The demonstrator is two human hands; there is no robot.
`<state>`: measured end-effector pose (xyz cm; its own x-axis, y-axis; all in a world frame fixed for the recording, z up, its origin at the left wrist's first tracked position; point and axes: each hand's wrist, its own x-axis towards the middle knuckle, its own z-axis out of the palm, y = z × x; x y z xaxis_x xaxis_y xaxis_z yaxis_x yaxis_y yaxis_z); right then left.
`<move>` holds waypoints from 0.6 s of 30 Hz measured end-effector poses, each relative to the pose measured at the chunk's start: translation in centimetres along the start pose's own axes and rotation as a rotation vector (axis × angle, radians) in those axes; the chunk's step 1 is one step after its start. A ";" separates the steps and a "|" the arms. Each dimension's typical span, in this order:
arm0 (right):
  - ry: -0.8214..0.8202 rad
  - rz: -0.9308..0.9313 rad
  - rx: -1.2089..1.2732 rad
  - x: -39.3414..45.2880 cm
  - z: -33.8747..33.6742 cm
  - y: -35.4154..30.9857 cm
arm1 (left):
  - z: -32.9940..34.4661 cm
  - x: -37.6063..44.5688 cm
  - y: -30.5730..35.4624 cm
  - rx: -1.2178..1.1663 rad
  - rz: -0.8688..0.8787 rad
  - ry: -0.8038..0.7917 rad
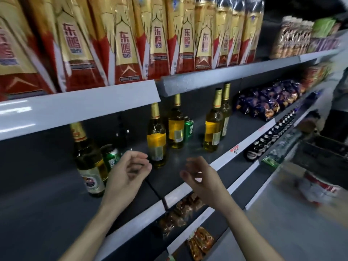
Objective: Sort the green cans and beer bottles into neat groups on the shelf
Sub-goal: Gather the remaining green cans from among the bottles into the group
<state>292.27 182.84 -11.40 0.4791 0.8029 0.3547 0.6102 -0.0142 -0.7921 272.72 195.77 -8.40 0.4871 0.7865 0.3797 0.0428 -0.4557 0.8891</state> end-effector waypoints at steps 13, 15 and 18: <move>0.250 0.098 0.046 17.1 0.9 8.3 | 1.2 7.2 -3.8 0.037 -0.049 0.137; 0.232 0.153 0.054 19.4 1.4 10.1 | 1.3 7.8 -3.9 0.030 -0.078 0.213; 0.232 0.177 0.029 22.0 2.2 12.6 | 1.6 8.4 -4.0 0.047 -0.106 0.299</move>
<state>309.06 201.61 -14.66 0.7104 0.6313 0.3111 0.4872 -0.1221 -0.8647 278.02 203.51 -9.15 0.2005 0.9150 0.3500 0.1232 -0.3780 0.9176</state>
